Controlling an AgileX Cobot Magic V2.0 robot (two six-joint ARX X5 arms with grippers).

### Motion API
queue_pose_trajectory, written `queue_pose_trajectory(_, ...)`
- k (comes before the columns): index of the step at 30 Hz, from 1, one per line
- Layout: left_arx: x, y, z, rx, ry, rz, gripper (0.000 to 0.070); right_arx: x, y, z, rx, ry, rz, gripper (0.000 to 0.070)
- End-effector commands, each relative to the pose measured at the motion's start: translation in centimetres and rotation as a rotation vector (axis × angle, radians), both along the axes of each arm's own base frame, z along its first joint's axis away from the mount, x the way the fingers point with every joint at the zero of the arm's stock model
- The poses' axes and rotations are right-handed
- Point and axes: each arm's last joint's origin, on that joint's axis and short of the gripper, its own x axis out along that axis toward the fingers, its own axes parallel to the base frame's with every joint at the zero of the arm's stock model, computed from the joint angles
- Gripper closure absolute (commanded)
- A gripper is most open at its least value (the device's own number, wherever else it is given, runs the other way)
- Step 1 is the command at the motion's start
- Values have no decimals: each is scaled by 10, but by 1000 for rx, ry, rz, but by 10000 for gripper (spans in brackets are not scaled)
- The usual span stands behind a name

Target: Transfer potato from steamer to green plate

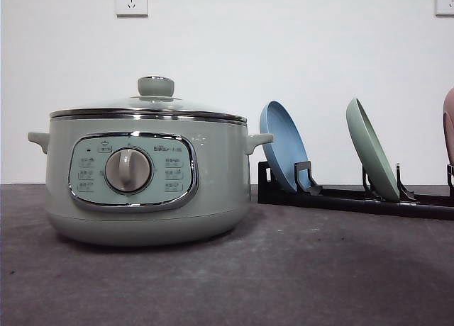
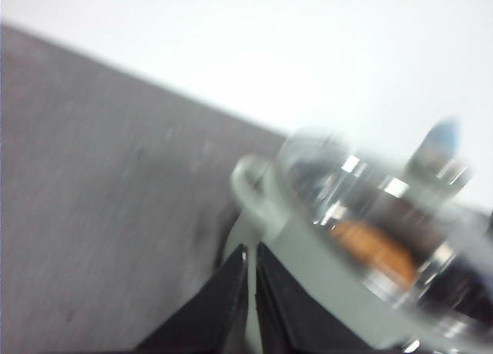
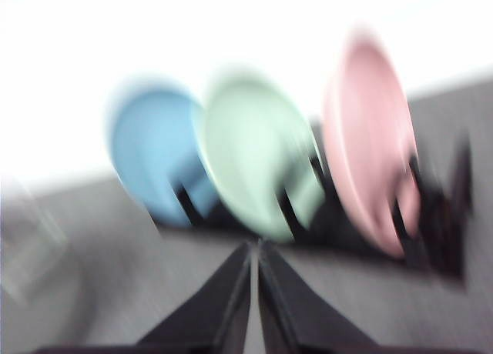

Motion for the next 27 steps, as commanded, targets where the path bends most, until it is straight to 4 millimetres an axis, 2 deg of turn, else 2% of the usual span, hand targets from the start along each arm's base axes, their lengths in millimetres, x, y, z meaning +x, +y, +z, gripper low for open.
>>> queue_pose_trajectory(1,-6,0,23,-28,-30,-11,690,-3,0,17,58,-21,9,696)
queue_pose_trajectory(8,-27,-1,96,17,63,-64,690,-13,4,87,50,12,142,696)
queue_pose_trajectory(14,-27,-5,140,24,104,-203,690,-16,10,139,46,52,288,696)
queue_pose_trajectory(20,-18,-13,168,63,100,-407,690,-12,16,175,-36,167,441,696)
queue_pose_trajectory(27,-13,-23,181,148,84,-555,690,-3,21,188,-163,304,552,696)
